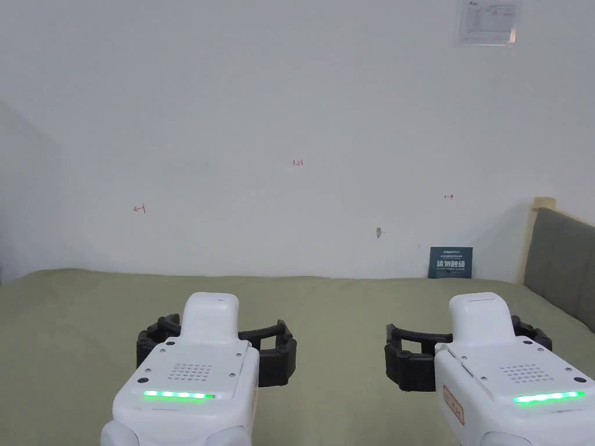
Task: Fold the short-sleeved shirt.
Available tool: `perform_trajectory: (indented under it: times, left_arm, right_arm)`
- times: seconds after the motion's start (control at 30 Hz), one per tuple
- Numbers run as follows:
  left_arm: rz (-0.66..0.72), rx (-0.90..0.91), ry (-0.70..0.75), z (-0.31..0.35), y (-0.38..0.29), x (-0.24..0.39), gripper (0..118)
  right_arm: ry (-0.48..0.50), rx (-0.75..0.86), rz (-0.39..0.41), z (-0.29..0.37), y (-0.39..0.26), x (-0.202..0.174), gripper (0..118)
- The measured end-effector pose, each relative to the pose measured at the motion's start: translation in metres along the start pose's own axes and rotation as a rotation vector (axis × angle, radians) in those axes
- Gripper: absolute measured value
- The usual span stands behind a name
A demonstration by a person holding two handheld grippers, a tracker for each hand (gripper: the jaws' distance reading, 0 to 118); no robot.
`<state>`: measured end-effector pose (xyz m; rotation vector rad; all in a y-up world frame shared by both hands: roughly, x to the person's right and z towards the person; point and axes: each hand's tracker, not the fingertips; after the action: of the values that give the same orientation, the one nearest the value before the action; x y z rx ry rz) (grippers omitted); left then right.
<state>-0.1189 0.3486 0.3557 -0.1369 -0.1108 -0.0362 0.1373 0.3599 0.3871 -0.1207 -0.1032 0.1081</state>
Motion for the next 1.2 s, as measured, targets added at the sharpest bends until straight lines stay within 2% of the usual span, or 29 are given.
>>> perform_trajectory:
  times: [0.13,0.4,0.6,0.83,0.97,1.2]
  left_arm:
    - [0.005,-0.005,-0.006,0.001,0.004,-0.002,118]
    - [0.013,-0.005,-0.003,0.003,0.006,-0.001,118]
    - [0.012,-0.009,-0.014,0.003,0.006,-0.001,118]
    - [0.016,-0.012,-0.017,0.001,0.006,-0.003,118]
    - [0.01,-0.013,-0.02,0.001,0.006,-0.003,118]
    - [0.023,-0.01,-0.029,0.003,0.009,-0.003,118]
  right_arm:
    - [-0.011,0.001,0.022,0.001,0.004,0.001,118]
    - [0.065,0.004,-0.073,0.004,0.003,0.008,118]
    - [-0.026,0.009,-0.048,-0.001,-0.003,0.003,118]
    - [-0.018,0.021,-0.008,0.001,-0.006,-0.002,118]
    - [0.017,0.012,-0.05,0.001,-0.005,0.0,118]
    - [0.008,0.006,-0.038,0.003,-0.001,-0.001,118]
